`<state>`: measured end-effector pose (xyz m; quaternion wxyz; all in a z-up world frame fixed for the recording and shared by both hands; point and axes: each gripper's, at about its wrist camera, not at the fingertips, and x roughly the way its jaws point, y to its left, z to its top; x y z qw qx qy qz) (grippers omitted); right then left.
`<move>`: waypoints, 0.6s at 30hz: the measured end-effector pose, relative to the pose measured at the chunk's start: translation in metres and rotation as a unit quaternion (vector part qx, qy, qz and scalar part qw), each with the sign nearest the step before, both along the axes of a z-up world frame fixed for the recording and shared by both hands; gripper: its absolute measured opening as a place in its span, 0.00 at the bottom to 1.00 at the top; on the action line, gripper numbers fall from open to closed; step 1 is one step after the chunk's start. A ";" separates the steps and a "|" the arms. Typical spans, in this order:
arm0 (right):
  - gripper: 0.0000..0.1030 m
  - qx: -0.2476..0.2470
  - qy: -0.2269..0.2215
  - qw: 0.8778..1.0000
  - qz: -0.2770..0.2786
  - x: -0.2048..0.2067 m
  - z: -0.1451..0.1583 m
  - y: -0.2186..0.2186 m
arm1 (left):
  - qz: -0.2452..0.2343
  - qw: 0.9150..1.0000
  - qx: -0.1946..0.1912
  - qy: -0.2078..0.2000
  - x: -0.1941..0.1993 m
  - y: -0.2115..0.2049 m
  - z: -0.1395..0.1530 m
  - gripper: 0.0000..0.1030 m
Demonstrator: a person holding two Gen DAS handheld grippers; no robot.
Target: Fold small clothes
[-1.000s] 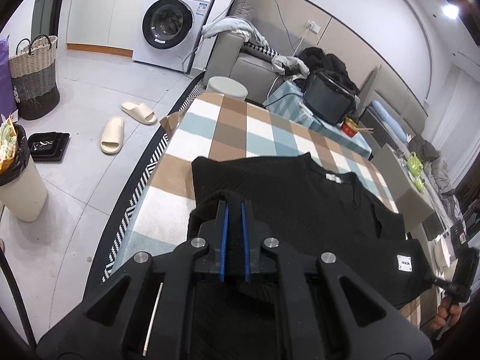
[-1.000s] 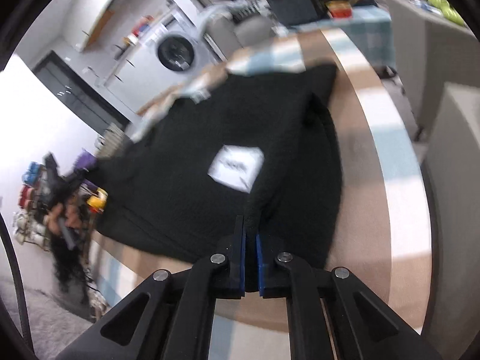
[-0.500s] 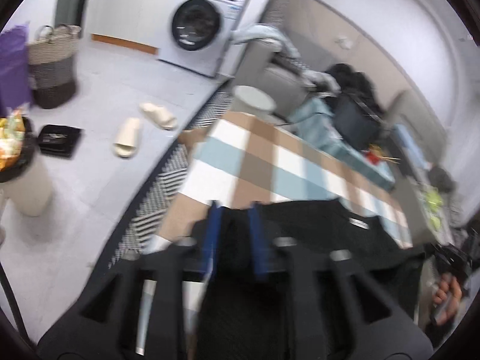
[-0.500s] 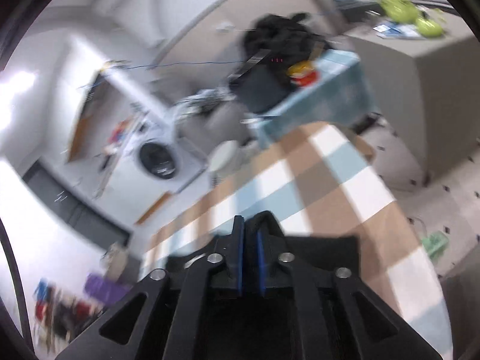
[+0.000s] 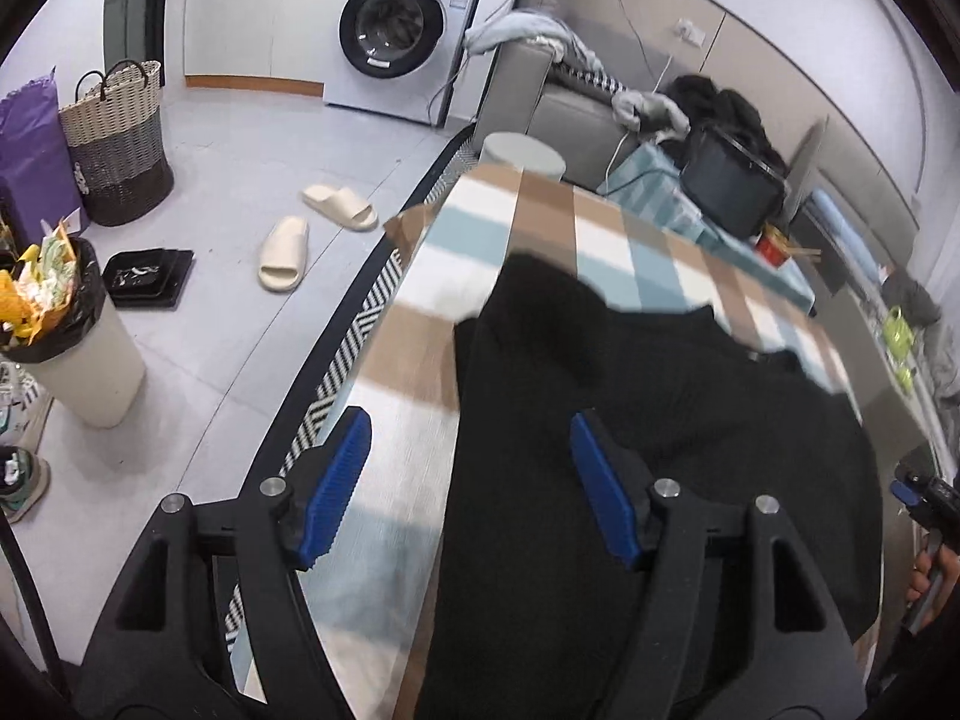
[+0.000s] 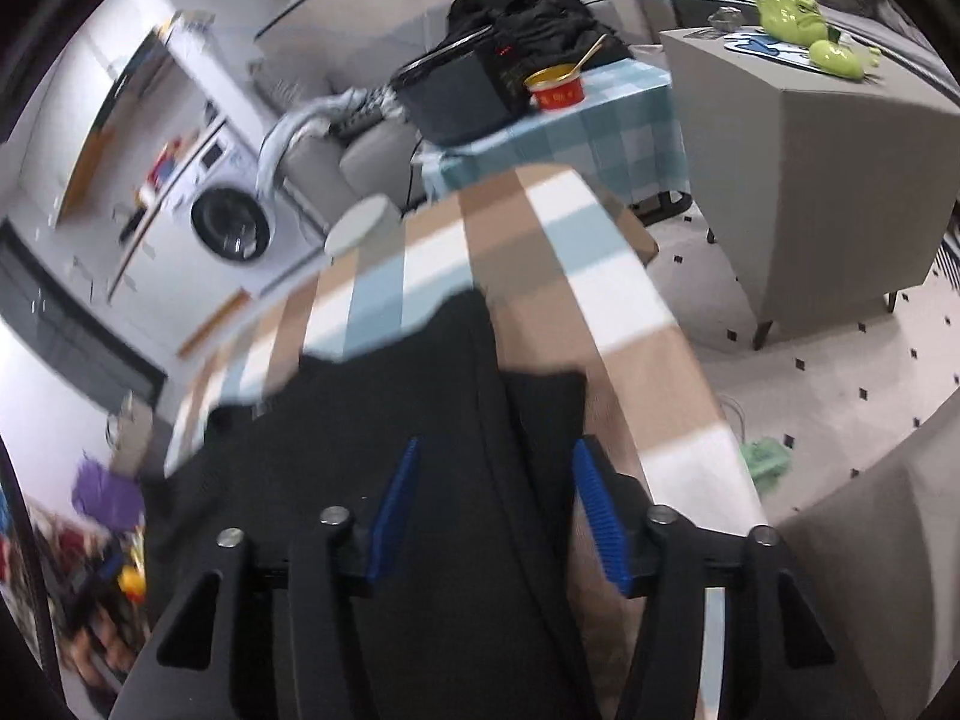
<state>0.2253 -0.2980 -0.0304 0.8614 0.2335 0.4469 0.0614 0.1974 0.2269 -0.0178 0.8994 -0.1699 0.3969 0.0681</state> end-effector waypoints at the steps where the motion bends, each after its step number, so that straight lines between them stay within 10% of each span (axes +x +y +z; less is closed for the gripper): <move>1: 0.57 -0.004 0.004 1.000 0.009 -0.007 -0.002 0.002 | -0.002 1.000 0.003 0.003 -0.006 -0.002 -0.002 0.64; 13: 0.58 -0.036 0.036 0.995 0.084 -0.084 -0.035 0.031 | -0.046 0.998 -0.004 0.047 -0.055 -0.031 -0.036 0.64; 18: 0.18 -0.042 0.018 0.996 0.080 -0.091 -0.036 0.039 | -0.049 0.998 0.000 0.051 -0.065 -0.039 -0.042 0.64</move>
